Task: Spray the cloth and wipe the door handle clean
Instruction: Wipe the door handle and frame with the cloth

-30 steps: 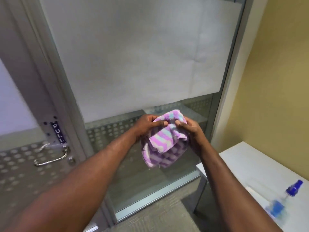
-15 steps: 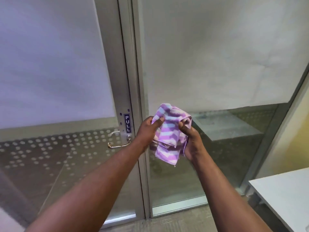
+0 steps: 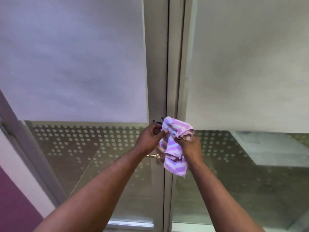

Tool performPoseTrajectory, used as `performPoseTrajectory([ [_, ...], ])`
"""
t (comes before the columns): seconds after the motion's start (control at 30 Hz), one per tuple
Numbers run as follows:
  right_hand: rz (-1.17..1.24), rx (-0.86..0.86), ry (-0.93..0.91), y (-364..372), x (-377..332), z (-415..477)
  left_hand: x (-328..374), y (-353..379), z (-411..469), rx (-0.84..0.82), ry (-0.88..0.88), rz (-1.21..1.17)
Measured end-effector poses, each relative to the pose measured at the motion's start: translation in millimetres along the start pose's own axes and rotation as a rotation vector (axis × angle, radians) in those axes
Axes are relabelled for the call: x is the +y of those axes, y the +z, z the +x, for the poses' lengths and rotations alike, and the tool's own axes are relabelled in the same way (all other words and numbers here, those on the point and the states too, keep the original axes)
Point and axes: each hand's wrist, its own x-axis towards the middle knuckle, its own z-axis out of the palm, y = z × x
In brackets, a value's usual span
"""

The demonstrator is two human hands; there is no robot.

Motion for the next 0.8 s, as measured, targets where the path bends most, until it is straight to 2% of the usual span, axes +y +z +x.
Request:
performPoseTrajectory([
  [0.13, -0.141, 0.082, 0.007, 10, 18, 25, -13, -26, 26, 0.218, -0.004, -0.026],
  [0.3, -0.259, 0.187, -0.164, 25, 25, 41, 2, -45, 60, 0.267, 0.098, -0.015],
  [0.4, -0.295, 0.337, -0.487, 41, 17, 48, 16, -52, 83, 0.211, 0.371, 0.188],
  [0.47, -0.359, 0.448, -0.763, 52, 12, 57, 24, -58, 104, 0.130, 0.654, 0.363],
  [0.53, -0.508, 0.536, -0.934, 62, 9, 69, 34, -64, 131, 0.058, 0.956, 0.599],
  [0.6, -0.641, 0.583, -1.003, 79, 15, 81, 41, -70, 160, 0.019, 1.153, 0.811],
  [0.7, -0.760, 0.517, -0.989, 104, 36, 92, 36, -71, 189, 0.022, 1.238, 1.002],
  [0.8, -0.787, 0.385, -0.891, 120, 55, 101, 19, -71, 203, 0.061, 1.305, 1.049],
])
